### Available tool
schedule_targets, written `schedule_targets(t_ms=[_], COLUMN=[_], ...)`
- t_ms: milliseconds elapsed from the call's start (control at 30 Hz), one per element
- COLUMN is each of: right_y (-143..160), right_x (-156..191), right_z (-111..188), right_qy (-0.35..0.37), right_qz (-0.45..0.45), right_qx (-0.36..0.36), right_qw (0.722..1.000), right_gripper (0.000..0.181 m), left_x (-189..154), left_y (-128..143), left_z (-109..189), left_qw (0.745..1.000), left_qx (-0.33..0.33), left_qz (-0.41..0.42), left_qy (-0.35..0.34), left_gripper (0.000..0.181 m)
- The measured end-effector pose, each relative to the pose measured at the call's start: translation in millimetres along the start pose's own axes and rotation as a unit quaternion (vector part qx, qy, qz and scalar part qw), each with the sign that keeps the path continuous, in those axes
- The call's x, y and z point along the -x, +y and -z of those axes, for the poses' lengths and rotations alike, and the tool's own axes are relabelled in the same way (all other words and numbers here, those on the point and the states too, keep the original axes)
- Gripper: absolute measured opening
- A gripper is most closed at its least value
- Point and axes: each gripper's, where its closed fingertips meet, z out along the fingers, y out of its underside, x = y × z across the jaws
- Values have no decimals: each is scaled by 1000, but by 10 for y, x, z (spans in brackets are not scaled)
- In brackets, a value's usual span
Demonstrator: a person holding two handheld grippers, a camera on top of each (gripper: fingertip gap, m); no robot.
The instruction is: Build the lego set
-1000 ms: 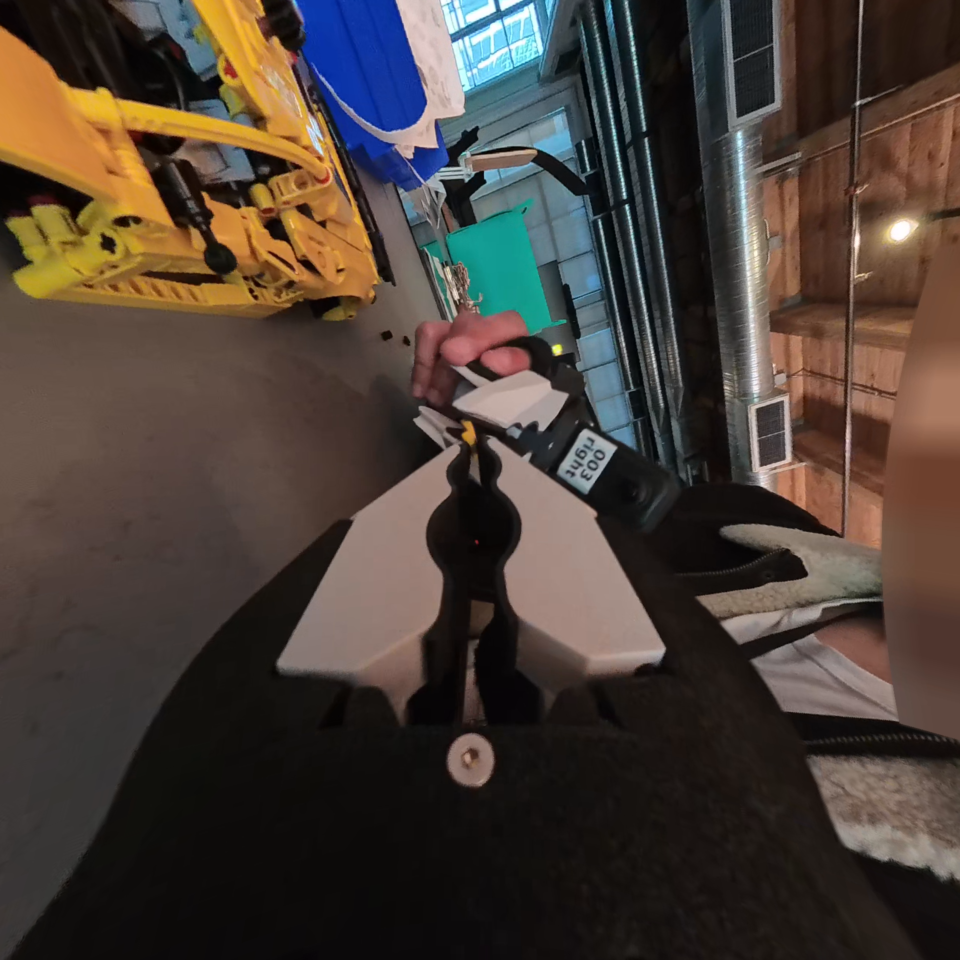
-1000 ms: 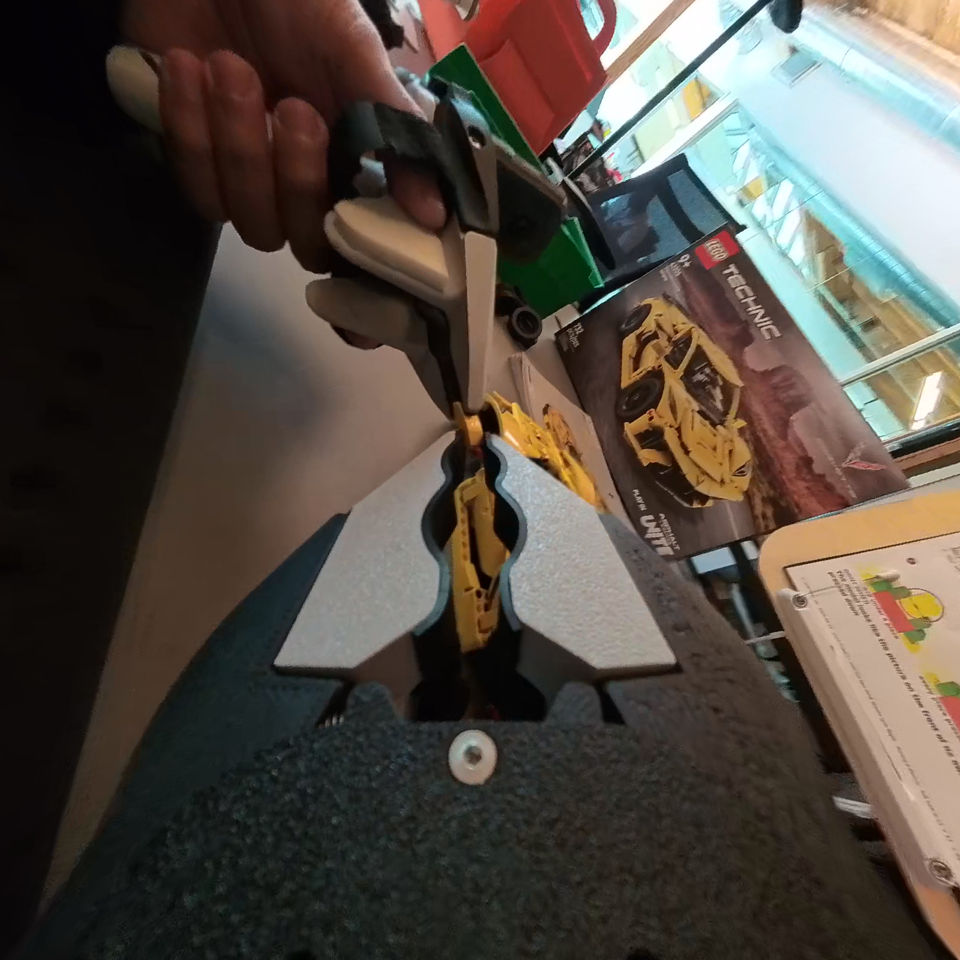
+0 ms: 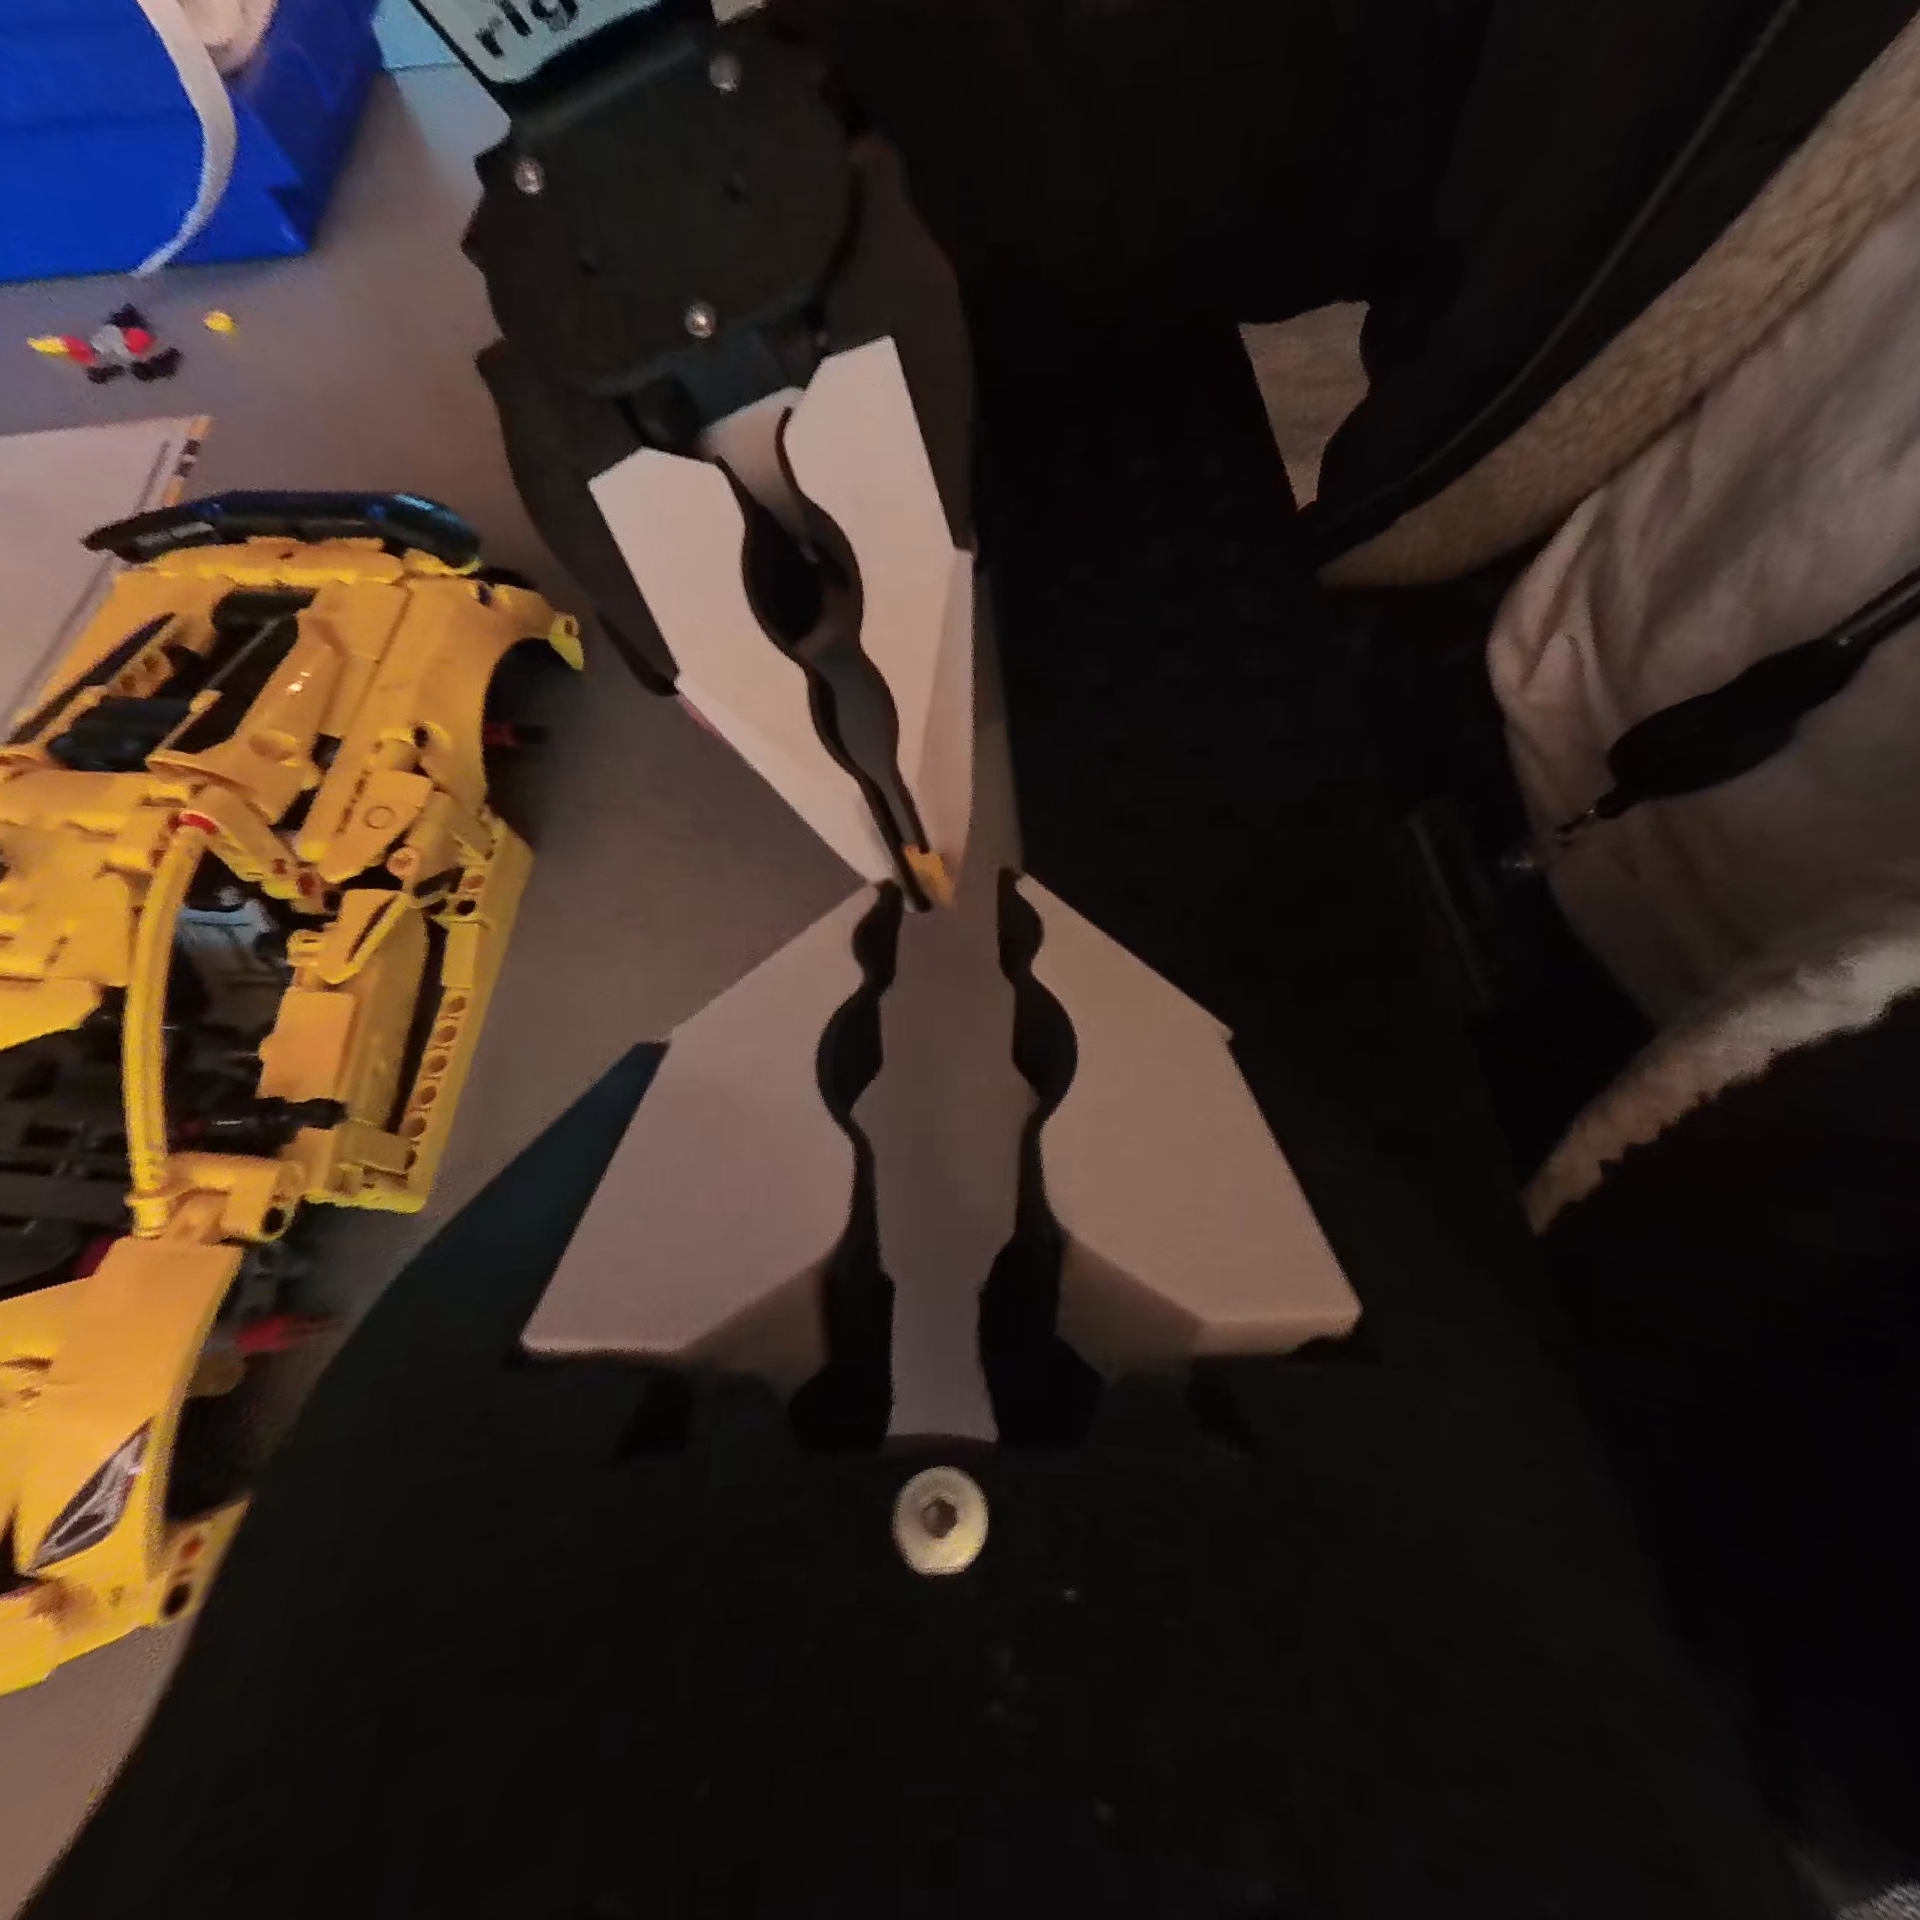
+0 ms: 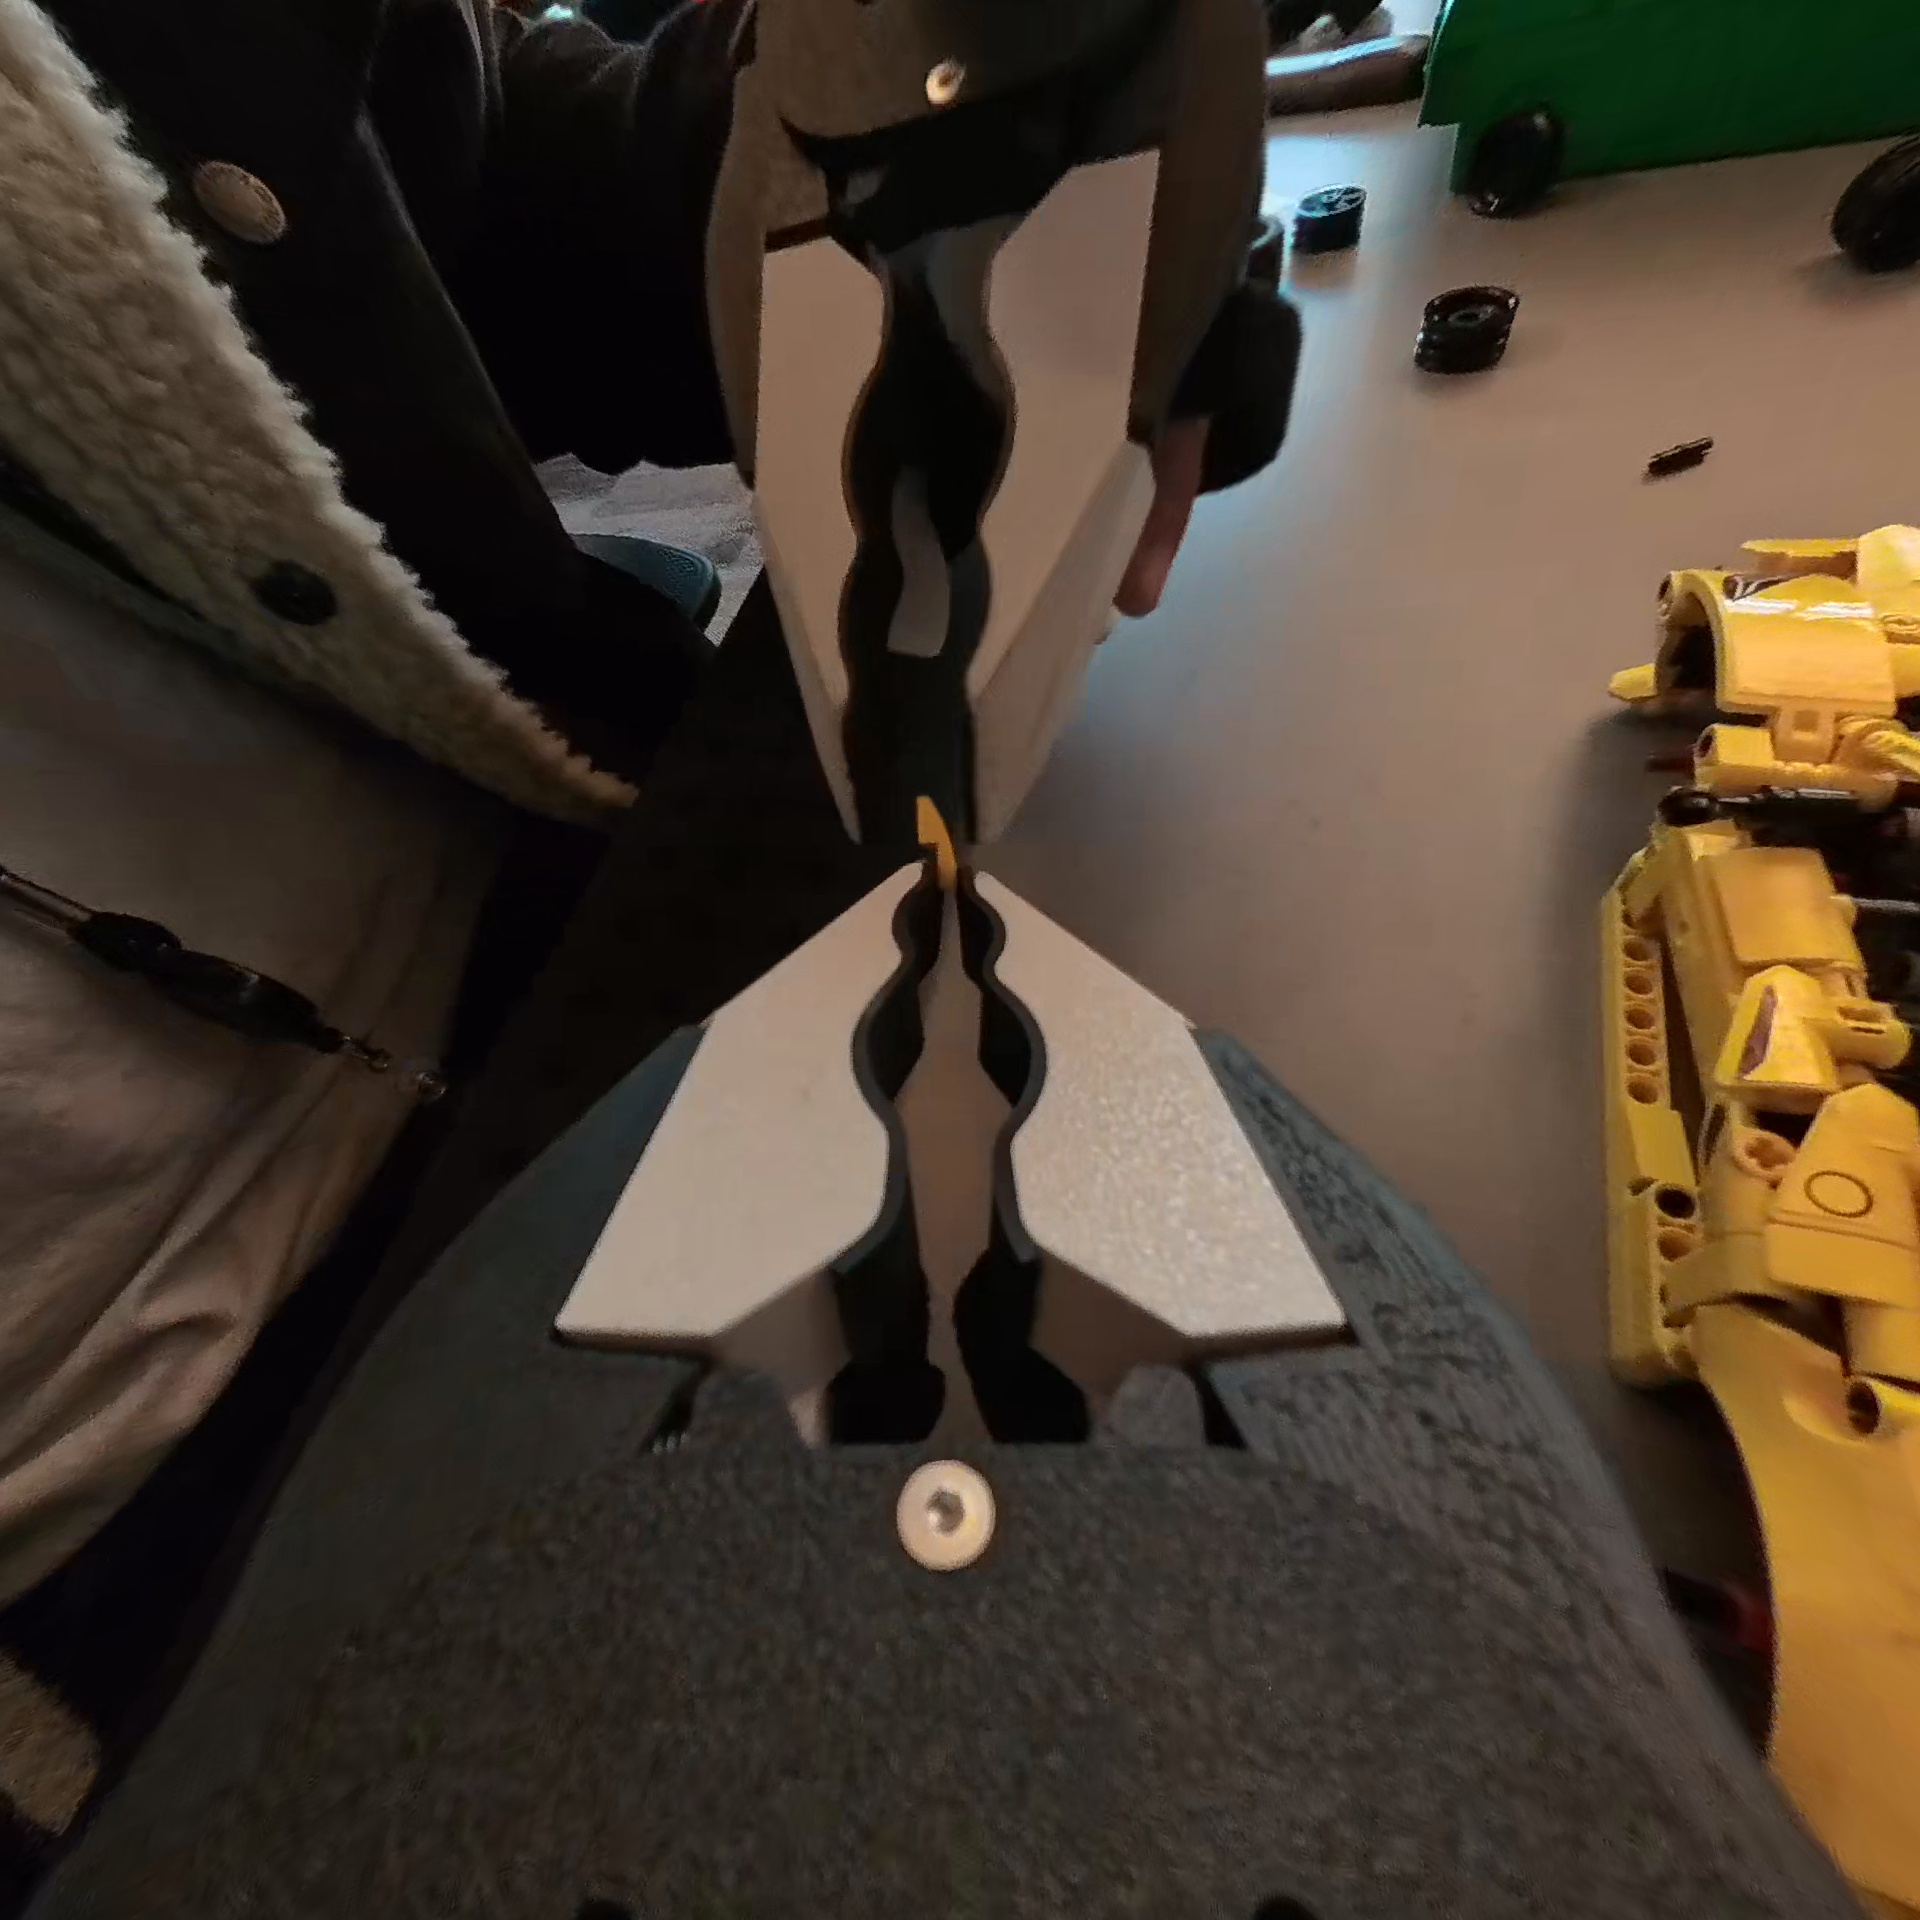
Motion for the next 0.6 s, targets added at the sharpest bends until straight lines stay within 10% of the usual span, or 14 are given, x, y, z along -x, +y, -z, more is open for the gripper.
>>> schedule_targets(t_ms=[400,600], right_y=[97,-213], right_x=[-151,-477], right_z=[-16,377], right_qy=[63,112], right_qz=[46,205], right_qx=[51,91], right_qw=[996,968], right_gripper=[2,18], left_x=[140,692], left_y=[77,60], left_z=[-73,203], left_qw=[996,955], left_qx=[-4,-64], left_qz=[74,132], left_qy=[-52,-259], left_gripper=[5,5])
